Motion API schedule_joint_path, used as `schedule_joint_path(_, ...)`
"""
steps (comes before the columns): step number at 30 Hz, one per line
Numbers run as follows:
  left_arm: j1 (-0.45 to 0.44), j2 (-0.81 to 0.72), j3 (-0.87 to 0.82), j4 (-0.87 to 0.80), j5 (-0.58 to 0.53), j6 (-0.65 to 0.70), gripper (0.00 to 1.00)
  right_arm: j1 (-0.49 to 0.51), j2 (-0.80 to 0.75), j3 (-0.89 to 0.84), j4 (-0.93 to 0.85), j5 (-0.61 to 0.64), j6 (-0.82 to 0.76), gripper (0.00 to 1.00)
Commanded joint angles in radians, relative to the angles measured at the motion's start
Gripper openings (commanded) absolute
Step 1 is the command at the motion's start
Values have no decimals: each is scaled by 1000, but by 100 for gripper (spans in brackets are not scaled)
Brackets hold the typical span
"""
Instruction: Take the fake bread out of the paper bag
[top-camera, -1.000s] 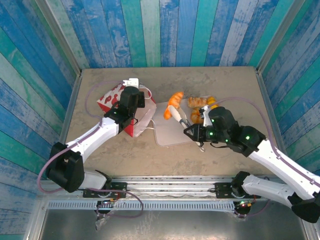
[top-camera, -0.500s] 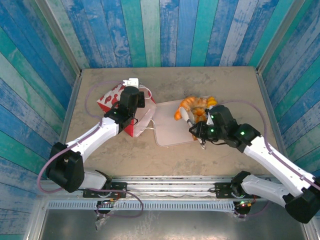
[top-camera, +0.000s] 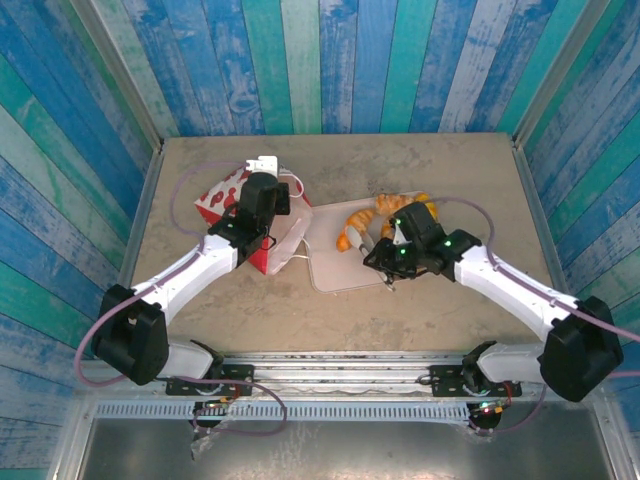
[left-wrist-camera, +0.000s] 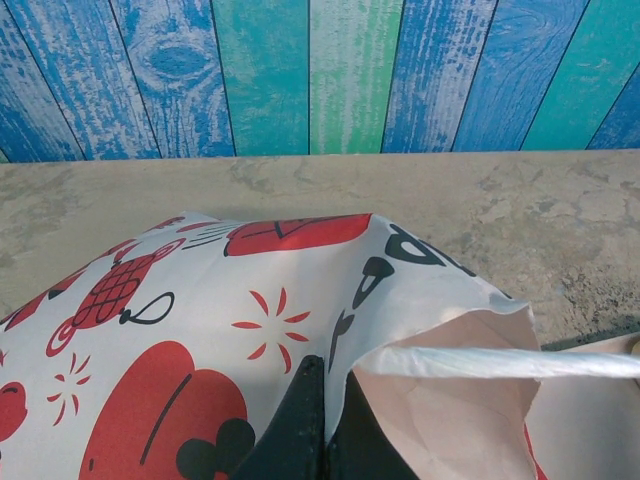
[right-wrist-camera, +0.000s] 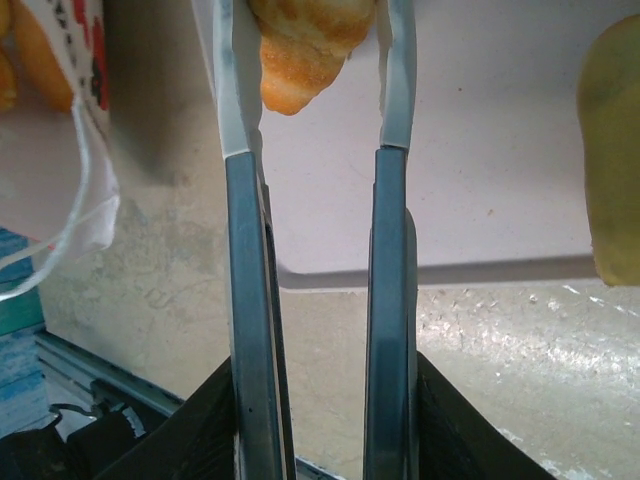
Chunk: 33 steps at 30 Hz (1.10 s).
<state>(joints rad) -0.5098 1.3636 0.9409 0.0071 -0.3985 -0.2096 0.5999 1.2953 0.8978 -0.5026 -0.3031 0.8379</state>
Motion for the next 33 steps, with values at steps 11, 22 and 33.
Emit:
schedule_joint_path(11,-1,-47,-11,45,4,7,0,-30,184,356,-401,139,-345,39)
schedule_joint_path(22,-1,-49,-13,44,4,3,1,-30,276,507,-585,265,-486,39)
schedule_joint_path(33,0,-52,-19,45,10,-6,0,-29,352,608,-637,311,-548,41)
